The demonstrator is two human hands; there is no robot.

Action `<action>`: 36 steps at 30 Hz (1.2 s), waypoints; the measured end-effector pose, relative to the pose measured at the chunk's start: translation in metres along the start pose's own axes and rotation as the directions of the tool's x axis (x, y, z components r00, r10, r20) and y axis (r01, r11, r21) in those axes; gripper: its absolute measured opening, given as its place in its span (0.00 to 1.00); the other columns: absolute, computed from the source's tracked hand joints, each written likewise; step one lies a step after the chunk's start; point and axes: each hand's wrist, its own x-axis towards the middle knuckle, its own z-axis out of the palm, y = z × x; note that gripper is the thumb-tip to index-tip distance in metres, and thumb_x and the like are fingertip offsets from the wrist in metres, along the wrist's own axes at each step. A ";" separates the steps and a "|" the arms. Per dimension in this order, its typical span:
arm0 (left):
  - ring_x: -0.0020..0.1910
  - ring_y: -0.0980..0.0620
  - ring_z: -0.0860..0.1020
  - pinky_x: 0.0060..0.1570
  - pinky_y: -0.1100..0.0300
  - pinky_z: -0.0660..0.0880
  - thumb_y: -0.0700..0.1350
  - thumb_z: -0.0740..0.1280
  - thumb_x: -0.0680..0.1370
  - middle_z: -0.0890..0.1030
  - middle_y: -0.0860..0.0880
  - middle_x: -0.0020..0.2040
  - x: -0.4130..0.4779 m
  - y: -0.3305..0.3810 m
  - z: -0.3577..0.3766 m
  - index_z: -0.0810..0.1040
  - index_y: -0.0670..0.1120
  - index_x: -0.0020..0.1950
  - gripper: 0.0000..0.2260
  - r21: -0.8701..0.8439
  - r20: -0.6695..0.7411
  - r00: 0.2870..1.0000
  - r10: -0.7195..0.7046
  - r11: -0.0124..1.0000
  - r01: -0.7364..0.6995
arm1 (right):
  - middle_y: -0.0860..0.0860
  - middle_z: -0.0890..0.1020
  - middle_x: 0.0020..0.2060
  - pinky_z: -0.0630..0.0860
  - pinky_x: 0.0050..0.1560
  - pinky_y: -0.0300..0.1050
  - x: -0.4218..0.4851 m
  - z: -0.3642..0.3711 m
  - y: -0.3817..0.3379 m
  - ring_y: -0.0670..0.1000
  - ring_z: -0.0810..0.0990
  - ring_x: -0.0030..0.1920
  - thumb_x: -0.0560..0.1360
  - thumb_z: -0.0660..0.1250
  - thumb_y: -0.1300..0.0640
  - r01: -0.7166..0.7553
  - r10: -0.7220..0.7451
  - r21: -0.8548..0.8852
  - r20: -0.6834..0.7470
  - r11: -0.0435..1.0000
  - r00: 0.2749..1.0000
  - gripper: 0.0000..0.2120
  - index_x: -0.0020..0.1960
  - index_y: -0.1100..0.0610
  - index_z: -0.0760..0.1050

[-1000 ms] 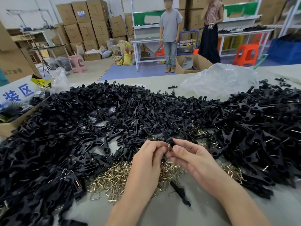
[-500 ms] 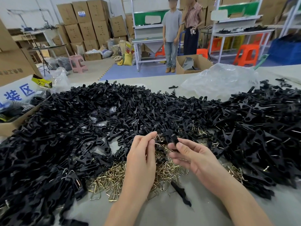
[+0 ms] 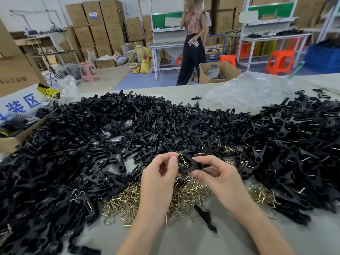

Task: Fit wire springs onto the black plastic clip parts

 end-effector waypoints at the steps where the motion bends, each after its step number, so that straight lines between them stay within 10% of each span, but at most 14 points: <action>1: 0.28 0.65 0.71 0.29 0.73 0.67 0.49 0.67 0.81 0.82 0.57 0.35 0.000 0.000 0.000 0.82 0.56 0.48 0.05 0.000 0.000 1.000 -0.002 1.000 0.002 | 0.48 0.87 0.39 0.80 0.46 0.39 0.000 0.000 0.000 0.48 0.85 0.40 0.67 0.76 0.46 0.003 -0.003 -0.005 -0.005 1.000 1.000 0.14 0.51 0.34 0.81; 13: 0.44 0.49 0.84 0.49 0.55 0.82 0.48 0.70 0.78 0.85 0.50 0.42 0.000 -0.003 0.002 0.83 0.52 0.46 0.03 -0.070 0.101 0.989 -0.105 0.991 0.112 | 0.41 0.84 0.40 0.73 0.37 0.30 -0.002 -0.001 0.006 0.40 0.80 0.35 0.72 0.77 0.49 0.059 -0.069 -0.166 -0.058 0.984 0.996 0.14 0.50 0.32 0.79; 23: 0.42 0.52 0.83 0.50 0.53 0.81 0.43 0.70 0.79 0.86 0.46 0.45 0.001 -0.007 0.006 0.83 0.45 0.46 0.04 -0.314 0.160 0.958 -0.237 0.908 0.277 | 0.37 0.81 0.54 0.76 0.45 0.33 0.001 0.001 0.008 0.43 0.81 0.48 0.70 0.77 0.48 0.151 -0.161 -0.169 -0.052 0.974 0.986 0.14 0.51 0.34 0.79; 36: 0.40 0.53 0.82 0.48 0.54 0.81 0.44 0.69 0.79 0.85 0.43 0.48 -0.005 -0.002 0.013 0.82 0.42 0.49 0.06 -0.381 0.083 0.964 -0.251 0.886 0.263 | 0.38 0.79 0.48 0.74 0.37 0.30 -0.001 0.002 0.006 0.40 0.79 0.40 0.72 0.78 0.55 0.157 -0.168 -0.153 -0.062 0.976 0.984 0.15 0.50 0.36 0.80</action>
